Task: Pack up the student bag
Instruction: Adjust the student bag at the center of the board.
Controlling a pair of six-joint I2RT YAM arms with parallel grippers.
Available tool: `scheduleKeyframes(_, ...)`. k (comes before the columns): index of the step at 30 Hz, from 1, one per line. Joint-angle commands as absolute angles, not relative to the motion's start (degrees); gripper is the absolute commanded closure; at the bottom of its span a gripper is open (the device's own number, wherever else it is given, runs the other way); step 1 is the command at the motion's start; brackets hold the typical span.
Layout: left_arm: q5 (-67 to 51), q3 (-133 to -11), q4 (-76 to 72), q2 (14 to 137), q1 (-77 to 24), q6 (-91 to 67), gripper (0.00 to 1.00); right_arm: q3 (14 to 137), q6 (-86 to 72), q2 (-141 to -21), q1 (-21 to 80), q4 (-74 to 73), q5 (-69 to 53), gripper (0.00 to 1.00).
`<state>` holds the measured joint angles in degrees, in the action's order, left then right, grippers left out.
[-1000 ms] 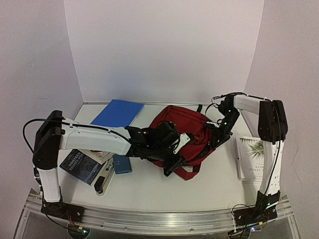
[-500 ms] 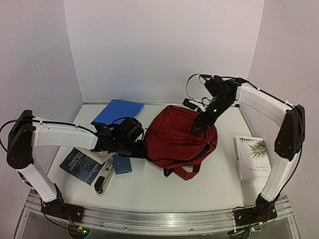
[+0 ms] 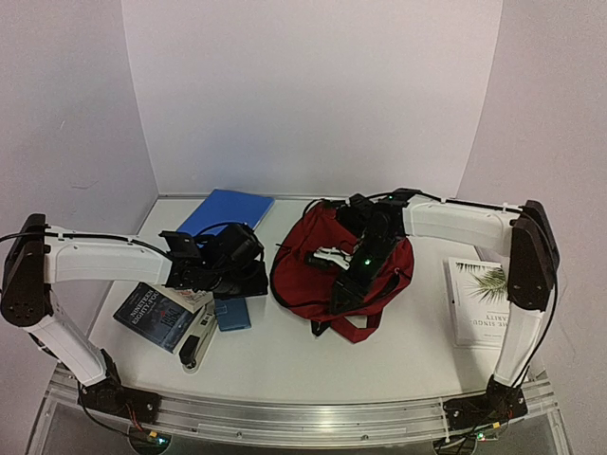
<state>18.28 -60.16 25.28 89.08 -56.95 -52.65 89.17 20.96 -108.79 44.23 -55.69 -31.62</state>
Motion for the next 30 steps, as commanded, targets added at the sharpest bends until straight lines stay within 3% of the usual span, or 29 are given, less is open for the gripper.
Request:
scheduleKeyframes(1,20.2,-59.7,26.8,86.9,-56.9,-54.0,0.38,89.2,19.9,-111.6,44.3,-52.8,-27.6,0.5)
scheduleKeyframes(3,20.3,-59.6,26.9,86.8,-56.9,-53.9,0.38,89.1,19.6,-111.9,44.3,-51.9,-25.5,0.58)
scheduleKeyframes(9,20.6,-59.3,26.6,86.4,-56.9,-53.3,0.39,89.5,19.2,-113.1,44.3,-50.7,-19.8,0.64)
scheduleKeyframes(15,20.8,-58.5,26.0,85.8,-56.9,-52.5,0.39,91.0,18.1,-111.5,44.3,-50.9,-19.8,1.0)
scheduleKeyframes(22,20.5,-55.7,23.1,84.3,-56.9,-51.0,0.39,95.6,15.3,-107.5,43.7,-51.1,-25.2,1.0)
scheduleKeyframes(30,15.2,-57.6,14.3,85.7,-57.8,-38.5,0.39,106.3,6.0,-109.9,31.8,-50.9,-37.8,1.0)
